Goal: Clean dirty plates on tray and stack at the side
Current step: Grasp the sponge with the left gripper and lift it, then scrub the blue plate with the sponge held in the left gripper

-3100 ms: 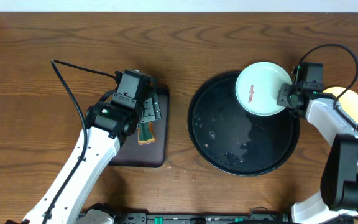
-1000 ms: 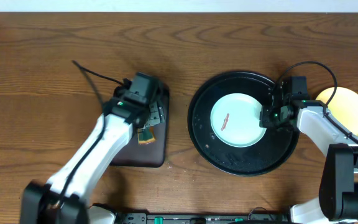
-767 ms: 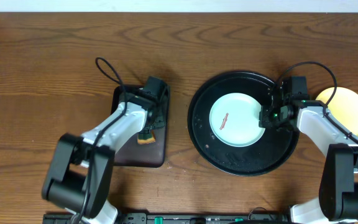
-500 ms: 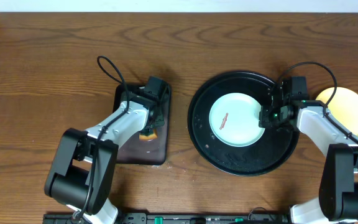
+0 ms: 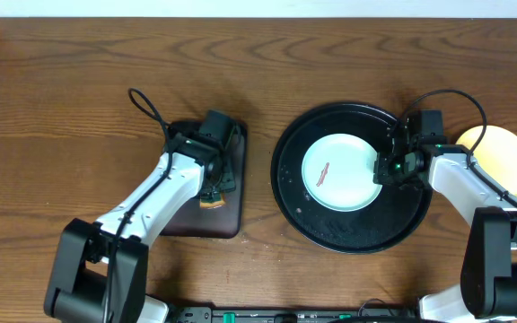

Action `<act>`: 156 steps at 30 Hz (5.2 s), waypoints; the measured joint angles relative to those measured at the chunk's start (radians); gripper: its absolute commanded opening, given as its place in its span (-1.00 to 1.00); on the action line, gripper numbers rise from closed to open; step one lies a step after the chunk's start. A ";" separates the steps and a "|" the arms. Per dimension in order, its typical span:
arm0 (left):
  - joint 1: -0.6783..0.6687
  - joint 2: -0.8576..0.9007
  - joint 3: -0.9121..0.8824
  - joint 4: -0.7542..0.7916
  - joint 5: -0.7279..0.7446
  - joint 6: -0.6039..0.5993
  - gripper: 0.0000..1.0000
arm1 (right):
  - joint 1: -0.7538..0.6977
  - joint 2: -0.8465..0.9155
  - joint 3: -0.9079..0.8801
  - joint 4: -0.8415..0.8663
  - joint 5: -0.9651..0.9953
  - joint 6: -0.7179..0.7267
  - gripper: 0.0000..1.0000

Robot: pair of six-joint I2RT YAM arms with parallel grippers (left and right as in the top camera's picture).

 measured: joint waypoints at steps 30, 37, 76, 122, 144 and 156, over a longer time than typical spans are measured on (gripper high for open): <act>0.122 0.045 0.031 0.060 0.067 0.095 -0.31 | 0.000 0.000 0.000 -0.003 -0.003 0.028 -0.98; 0.123 0.134 0.000 0.064 0.119 0.222 -0.85 | 0.000 0.000 0.000 -0.003 -0.004 0.029 -0.97; -0.314 0.322 0.321 0.451 0.275 -0.042 -0.85 | 0.050 0.000 -0.002 0.010 0.031 0.016 -0.98; -0.378 0.540 0.388 0.639 0.498 -0.327 -0.85 | 0.050 -0.001 -0.002 0.003 0.038 0.017 -0.98; -0.362 0.548 0.388 0.547 0.646 -0.270 -0.85 | 0.050 -0.001 -0.002 -0.001 0.038 0.017 -0.98; -0.343 0.514 0.424 0.432 0.378 -0.164 -0.86 | 0.050 -0.001 -0.002 -0.001 0.038 0.017 -0.98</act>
